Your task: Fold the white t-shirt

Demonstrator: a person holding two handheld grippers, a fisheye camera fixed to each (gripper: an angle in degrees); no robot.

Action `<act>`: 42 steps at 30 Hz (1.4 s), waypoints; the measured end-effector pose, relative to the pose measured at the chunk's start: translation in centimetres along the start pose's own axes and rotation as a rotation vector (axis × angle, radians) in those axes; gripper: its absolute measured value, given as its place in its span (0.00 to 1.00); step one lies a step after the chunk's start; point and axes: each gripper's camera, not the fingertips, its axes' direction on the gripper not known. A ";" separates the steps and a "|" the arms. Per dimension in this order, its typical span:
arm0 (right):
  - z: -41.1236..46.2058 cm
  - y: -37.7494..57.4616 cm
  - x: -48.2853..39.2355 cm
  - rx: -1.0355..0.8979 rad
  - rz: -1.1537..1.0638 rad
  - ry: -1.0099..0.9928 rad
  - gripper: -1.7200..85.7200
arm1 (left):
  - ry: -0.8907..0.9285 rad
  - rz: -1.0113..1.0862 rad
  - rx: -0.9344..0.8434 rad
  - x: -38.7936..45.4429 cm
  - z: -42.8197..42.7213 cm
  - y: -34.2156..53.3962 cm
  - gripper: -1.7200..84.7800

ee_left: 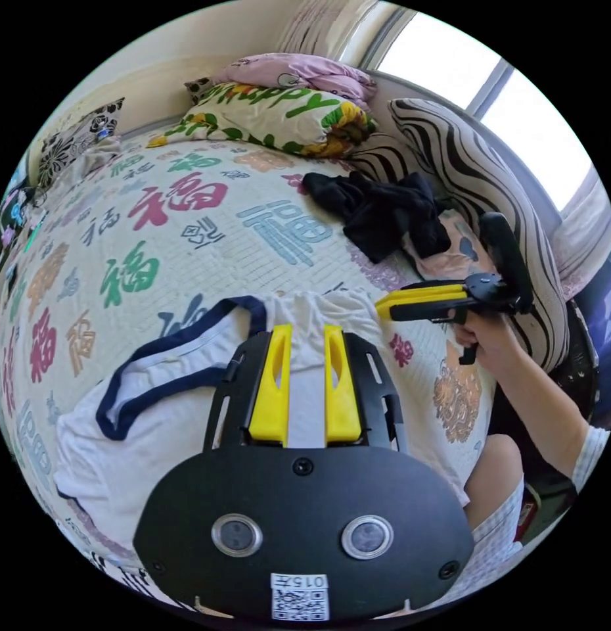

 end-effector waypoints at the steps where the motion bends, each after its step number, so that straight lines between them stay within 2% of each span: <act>1: -0.1 0.3 -0.4 0.002 -0.007 0.011 0.08 | -0.003 0.013 0.005 0.4 0.4 -0.4 0.11; 5: -1.5 2.3 -1.6 0.122 -0.029 0.040 0.05 | -0.025 0.144 -0.012 2.4 3.2 -4.2 0.11; 7: -0.9 2.2 -1.6 0.064 -0.043 -0.002 0.05 | -0.015 0.204 -0.063 3.3 5.1 -6.5 0.12; 9: -0.2 2.1 -1.4 0.024 -0.035 -0.095 0.03 | -0.005 0.274 -0.175 4.7 8.5 -9.2 0.12; 13: -1.6 3.6 -0.8 0.101 0.018 -0.154 0.01 | -0.037 0.338 -0.378 5.2 13.8 -11.5 0.07; 15: -3.1 4.8 -0.8 0.131 0.014 -0.153 0.01 | 0.095 0.372 -0.303 5.0 13.1 -12.5 0.04; 18: -7.1 7.8 -0.9 0.268 -0.011 -0.163 0.02 | 0.341 0.407 -0.152 4.0 10.1 -13.3 0.03; 21: -9.6 11.7 0.7 0.418 0.015 -0.176 0.03 | 0.524 0.396 -0.077 1.6 8.1 -13.8 0.02; 24: -9.2 13.9 3.6 0.465 0.060 -0.347 0.11 | 0.686 0.375 -0.021 -1.1 7.2 -13.9 0.02; 28: -8.9 14.1 3.2 0.482 -0.081 -0.528 0.13 | 0.761 0.348 -0.003 -3.7 7.1 -14.0 0.02; 31: -9.3 14.6 2.3 0.455 -0.196 -0.654 0.06 | 0.778 0.325 -0.012 -5.2 7.5 -14.2 0.02; 35: -10.4 17.1 2.6 0.464 -0.194 -0.641 0.05 | 0.842 0.342 -0.025 -6.2 8.2 -14.8 0.02; 38: -10.5 18.6 3.1 0.425 -0.200 -0.531 0.12 | 0.923 0.357 -0.045 -6.7 8.6 -15.2 0.02; 42: -9.7 18.9 3.9 0.378 -0.237 -0.602 0.12 | 0.997 0.372 -0.043 -7.7 8.4 -15.5 0.02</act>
